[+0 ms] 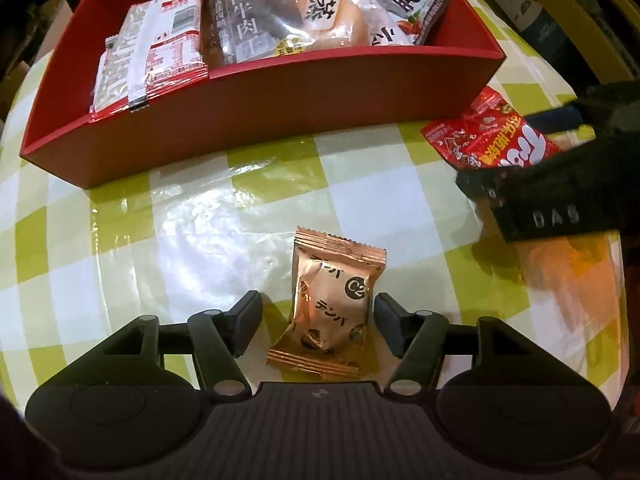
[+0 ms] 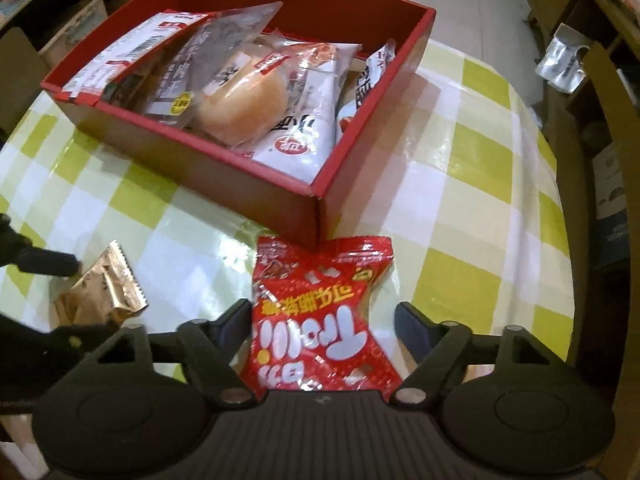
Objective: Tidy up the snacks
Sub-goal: 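Close the left gripper on the gold cake while the right grasps the Trolli bag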
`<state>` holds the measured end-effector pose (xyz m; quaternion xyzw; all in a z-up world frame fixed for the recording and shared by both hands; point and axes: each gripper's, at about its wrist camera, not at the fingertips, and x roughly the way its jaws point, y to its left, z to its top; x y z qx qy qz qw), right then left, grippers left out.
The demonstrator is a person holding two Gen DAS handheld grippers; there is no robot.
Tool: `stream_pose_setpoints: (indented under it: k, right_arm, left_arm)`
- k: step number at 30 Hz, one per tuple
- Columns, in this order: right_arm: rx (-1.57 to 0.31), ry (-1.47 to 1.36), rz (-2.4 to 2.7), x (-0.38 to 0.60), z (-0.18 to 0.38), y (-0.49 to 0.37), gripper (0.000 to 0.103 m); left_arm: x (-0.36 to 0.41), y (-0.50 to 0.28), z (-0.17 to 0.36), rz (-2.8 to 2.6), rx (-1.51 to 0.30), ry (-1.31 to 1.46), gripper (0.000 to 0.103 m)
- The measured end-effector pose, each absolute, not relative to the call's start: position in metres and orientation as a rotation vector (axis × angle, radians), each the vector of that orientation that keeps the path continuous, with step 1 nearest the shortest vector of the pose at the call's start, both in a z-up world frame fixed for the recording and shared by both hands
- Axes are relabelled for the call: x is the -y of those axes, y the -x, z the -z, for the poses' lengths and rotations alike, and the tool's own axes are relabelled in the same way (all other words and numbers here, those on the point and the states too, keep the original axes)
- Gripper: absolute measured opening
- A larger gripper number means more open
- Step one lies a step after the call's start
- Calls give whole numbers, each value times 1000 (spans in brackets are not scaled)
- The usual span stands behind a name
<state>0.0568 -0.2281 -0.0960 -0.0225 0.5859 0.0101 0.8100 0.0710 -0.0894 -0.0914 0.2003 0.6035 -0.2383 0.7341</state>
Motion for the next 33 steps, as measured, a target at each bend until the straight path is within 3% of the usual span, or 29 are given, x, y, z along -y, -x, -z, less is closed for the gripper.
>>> stream_pose_setpoints:
  k: [1,5,13,15,17,22,31,33]
  right_arm:
    - [-1255,51,-27,226,94,-53,72]
    - [-1267,62,-34,218,91,-43,67]
    - [-1278,30,-25,212,89,-21,66]
    - [-1274,32,-10,209,91,-25,70]
    - [-1266,56,-13,202,95,-27,82]
    - [-1293,-4,56,216,102,-31,103]
    - [-1291,-47,111,222,105,-34,103]
    - [-1245,-73,141,225,104,-29,103]
  left_arm:
    - [90,-71,92,524,-1324,-446,69]
    - [91,-68,92,531,-1310,-472,71]
    - [89,-65,95,535,-1316,-466,72]
    - [89,-66,96,528,-1320,-462,77]
    - [89,-67,99,518,-1317,-467,89]
    - [86,-70,102,502,-1308,-463,90]
    - [86,-71,104,524,-1294,-446,89]
    - [84,-69,105,532,-1270,-454,97]
